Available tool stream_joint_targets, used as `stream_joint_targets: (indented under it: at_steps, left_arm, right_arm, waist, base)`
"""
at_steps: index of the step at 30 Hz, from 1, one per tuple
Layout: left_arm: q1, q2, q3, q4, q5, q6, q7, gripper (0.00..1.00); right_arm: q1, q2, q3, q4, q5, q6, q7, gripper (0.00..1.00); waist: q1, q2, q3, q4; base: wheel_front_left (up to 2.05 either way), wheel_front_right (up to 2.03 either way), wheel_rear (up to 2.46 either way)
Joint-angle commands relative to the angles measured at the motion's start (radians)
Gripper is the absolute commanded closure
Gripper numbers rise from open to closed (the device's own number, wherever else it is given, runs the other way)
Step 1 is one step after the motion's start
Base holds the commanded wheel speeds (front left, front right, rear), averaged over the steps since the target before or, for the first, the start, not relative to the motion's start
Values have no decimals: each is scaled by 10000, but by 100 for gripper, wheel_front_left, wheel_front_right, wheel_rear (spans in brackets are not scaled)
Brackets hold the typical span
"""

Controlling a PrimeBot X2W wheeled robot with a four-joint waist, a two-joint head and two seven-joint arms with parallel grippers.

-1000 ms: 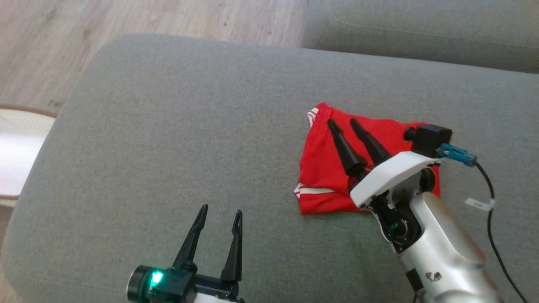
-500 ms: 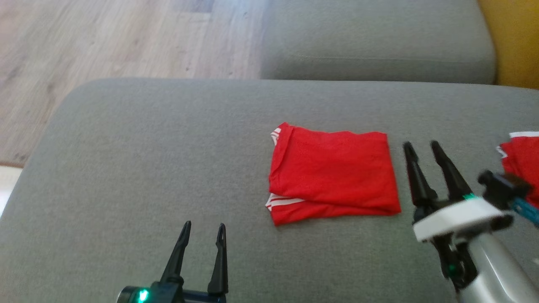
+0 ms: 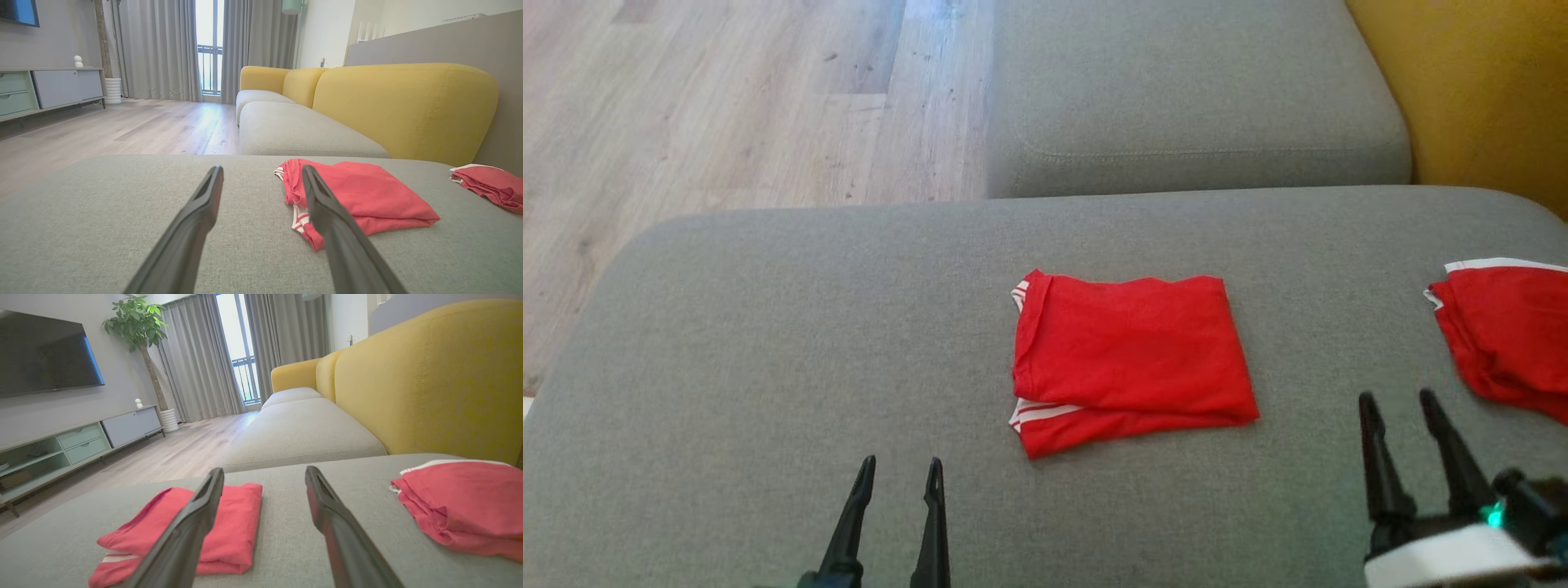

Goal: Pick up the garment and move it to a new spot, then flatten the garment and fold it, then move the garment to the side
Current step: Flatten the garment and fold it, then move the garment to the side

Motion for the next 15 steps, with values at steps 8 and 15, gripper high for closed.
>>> stream_joint_targets:
  at_steps: [8,15]
  left_arm:
    - [-136,-85,464,-443,60,71,-97,0]
    - [-120,-85,435,-410,75,59,-97,0]
  right_arm:
    - [409,322,10,-754,-711,67,-107,0]
    - [465,440,-32,-712,-737,67,-108,0]
  waist:
    - [0,0,-140,-91]
    - [0,0,-270,-20]
  base:
    - [0,0,0]
    - [0,0,0]
